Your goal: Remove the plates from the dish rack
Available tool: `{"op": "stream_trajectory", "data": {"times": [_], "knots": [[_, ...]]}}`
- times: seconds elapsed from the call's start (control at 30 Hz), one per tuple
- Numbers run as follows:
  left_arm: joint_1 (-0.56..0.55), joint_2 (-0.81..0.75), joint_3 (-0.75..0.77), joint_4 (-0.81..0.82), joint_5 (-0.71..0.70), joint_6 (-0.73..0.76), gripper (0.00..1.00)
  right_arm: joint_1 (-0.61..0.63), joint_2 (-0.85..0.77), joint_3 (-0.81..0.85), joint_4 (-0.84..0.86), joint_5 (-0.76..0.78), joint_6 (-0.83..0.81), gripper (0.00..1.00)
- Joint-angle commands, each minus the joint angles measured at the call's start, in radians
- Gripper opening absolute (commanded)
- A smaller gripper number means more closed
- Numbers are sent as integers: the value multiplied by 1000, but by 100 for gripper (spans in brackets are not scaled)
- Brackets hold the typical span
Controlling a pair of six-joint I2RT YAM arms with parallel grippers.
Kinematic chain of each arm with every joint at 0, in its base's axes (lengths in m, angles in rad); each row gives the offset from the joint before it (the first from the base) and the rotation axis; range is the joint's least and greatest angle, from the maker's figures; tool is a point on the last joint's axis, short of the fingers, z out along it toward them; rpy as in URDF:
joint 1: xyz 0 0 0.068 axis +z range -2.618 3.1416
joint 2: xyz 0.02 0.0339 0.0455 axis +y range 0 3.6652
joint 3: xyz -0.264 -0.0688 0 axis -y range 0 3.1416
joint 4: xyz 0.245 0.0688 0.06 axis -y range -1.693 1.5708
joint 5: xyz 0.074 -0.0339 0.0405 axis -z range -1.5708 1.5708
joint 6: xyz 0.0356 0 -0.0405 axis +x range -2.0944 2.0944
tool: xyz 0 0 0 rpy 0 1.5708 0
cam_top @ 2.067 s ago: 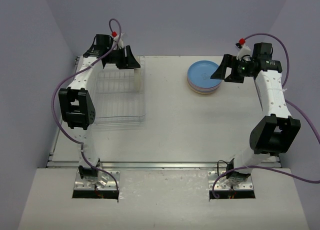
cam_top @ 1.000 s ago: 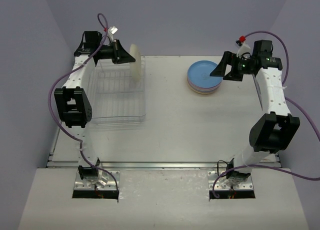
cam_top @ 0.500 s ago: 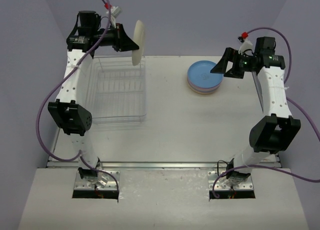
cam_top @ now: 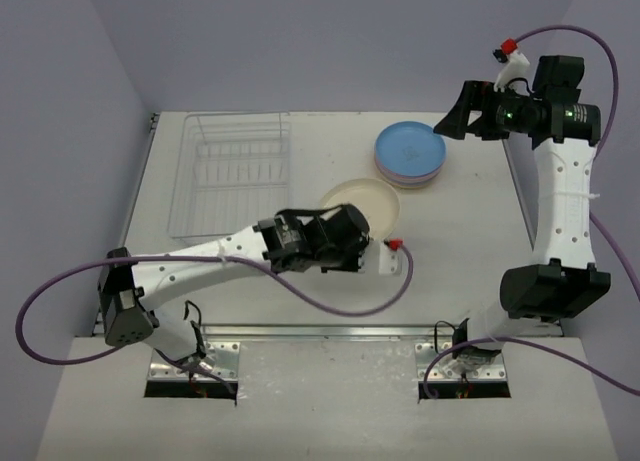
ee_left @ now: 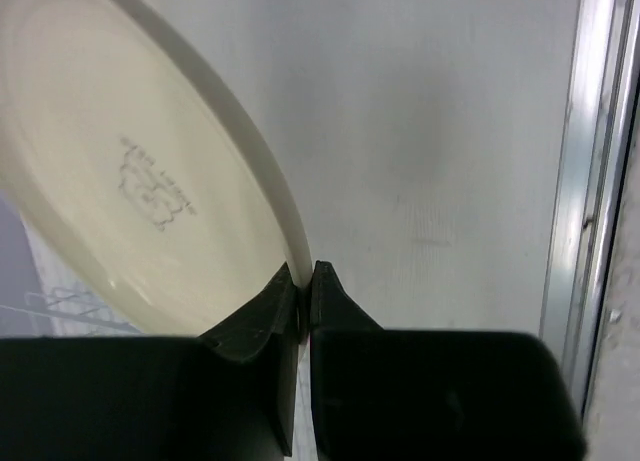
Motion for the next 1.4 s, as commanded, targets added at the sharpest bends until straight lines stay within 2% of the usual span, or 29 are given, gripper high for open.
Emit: {"op": "stream_trajectory", "data": {"times": [0.0, 0.1, 0.13, 0.2, 0.27, 0.47, 0.57, 0.7, 0.77, 0.9, 0.93, 1.0, 1.03, 1.07, 1.1, 1.13, 1.17, 1.33, 1.37], "knots": [[-180, -92, -179, 141, -516, 260, 0, 22, -34, 24, -101, -15, -145, 99], [-228, -115, -244, 186, -548, 311, 0, 101, -43, -34, -144, 2, -225, 97], [-259, -129, -284, 224, -577, 373, 0, 209, -68, -97, -125, 60, -258, 95], [-311, -141, -328, 294, -608, 421, 0, 300, -114, -237, -75, 134, -279, 95], [-337, -139, -343, 310, -623, 438, 0, 371, -141, -293, -52, 168, -286, 93], [-374, -112, -339, 318, -623, 438, 0, 459, -131, -350, -43, 210, -316, 83], [-375, -105, -325, 322, -625, 438, 0, 476, -121, -370, -30, 229, -326, 69], [-376, -106, -323, 326, -630, 437, 0, 477, -121, -406, 0, 244, -334, 39], [-374, -108, -336, 327, -634, 435, 0, 476, -128, -416, 10, 254, -331, 32], [-375, -119, -361, 326, -648, 429, 0, 476, -131, -420, 39, 310, -324, 0], [-375, -119, -361, 326, -648, 427, 0, 476, -131, -417, 44, 311, -325, 0], [-375, -121, -358, 324, -650, 411, 8, 475, -128, -416, 50, 335, -329, 0], [-374, -121, -360, 323, -655, 406, 21, 473, -127, -412, 54, 349, -330, 0], [-371, -124, -363, 321, -662, 398, 41, 467, -123, -405, 62, 366, -332, 0], [-365, -128, -364, 317, -666, 396, 57, 456, -117, -394, 63, 373, -331, 0], [-352, -135, -361, 316, -665, 384, 82, 437, -100, -371, 66, 370, -328, 0], [-332, -142, -356, 315, -663, 370, 98, 405, -84, -349, 70, 365, -324, 0], [-218, -178, -272, 318, -647, 297, 100, 176, 45, -159, 77, 274, -219, 0], [-161, -184, -246, 317, -635, 248, 100, 95, 97, -128, 90, 245, -189, 0]]}}
